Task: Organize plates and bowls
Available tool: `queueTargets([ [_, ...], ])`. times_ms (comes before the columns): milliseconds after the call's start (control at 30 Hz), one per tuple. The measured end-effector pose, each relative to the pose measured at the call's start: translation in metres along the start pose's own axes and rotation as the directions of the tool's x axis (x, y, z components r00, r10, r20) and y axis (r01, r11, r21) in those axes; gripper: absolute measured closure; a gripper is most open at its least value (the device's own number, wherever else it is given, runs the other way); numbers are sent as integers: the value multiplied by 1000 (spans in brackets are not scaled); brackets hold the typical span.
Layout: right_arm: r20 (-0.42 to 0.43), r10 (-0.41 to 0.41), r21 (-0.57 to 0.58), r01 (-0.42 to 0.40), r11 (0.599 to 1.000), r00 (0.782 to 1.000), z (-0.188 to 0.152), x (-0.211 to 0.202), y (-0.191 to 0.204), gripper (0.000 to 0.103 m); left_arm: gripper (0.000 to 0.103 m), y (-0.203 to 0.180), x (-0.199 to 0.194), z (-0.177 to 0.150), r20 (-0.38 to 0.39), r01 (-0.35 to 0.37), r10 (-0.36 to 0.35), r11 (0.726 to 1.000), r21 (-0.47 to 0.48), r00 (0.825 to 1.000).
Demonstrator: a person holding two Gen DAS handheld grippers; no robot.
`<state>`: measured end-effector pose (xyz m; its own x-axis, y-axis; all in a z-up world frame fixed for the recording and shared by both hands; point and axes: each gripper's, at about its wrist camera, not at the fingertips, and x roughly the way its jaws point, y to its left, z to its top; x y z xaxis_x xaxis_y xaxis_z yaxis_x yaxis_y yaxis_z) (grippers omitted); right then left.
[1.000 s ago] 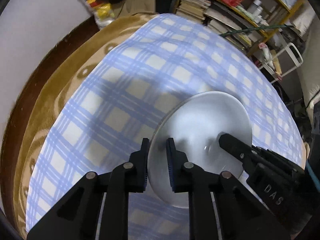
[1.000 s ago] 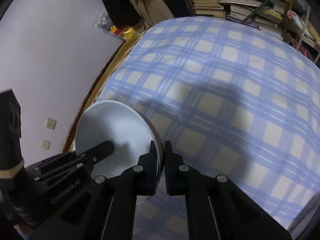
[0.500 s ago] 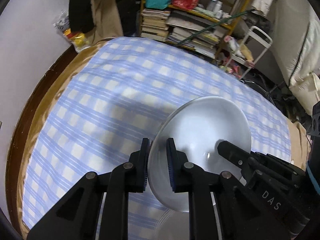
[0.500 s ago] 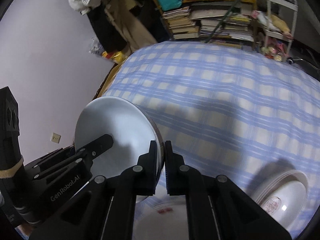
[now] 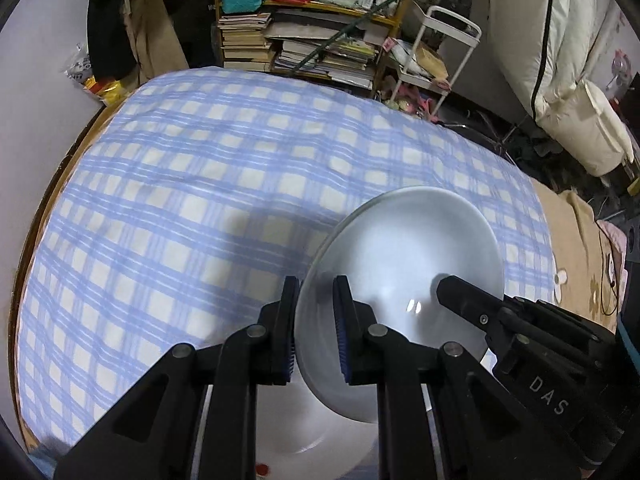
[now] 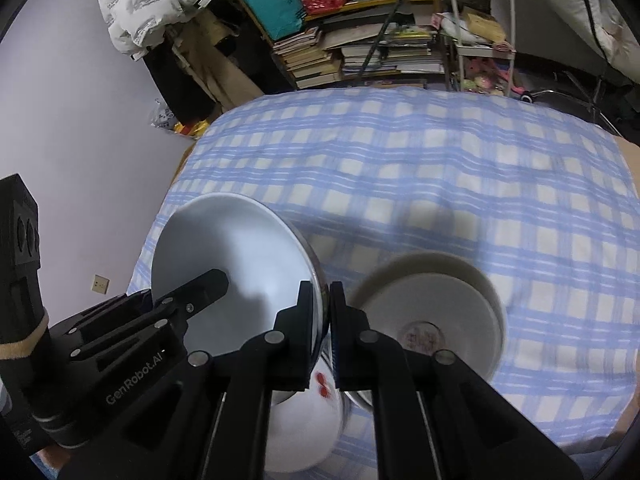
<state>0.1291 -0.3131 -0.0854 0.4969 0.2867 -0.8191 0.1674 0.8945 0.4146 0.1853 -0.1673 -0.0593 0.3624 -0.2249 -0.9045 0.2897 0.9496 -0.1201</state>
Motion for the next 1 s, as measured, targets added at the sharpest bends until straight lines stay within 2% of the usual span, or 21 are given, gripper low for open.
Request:
queueTargets([
  [300,28,-20,13,19,1000,999,-19,-20,-34,94,86,-39,4,-17,-27,10,-10,1000,25,1000],
  [500,63,-99,-107,105,989,993,-29,-21,-44,94,86,-52,22,-26,-74,43,-42,999,15,996],
  [900,56,-21,-22,23,999,998,-43,-1,-80,94,86,-64,48,-37,-99,-3,4,1000,10,995],
  [1000,82,-45,-34,48,998,996,-44,-2,-79,94,85,-67,51,-33,-113,2,-1,1000,6,994],
])
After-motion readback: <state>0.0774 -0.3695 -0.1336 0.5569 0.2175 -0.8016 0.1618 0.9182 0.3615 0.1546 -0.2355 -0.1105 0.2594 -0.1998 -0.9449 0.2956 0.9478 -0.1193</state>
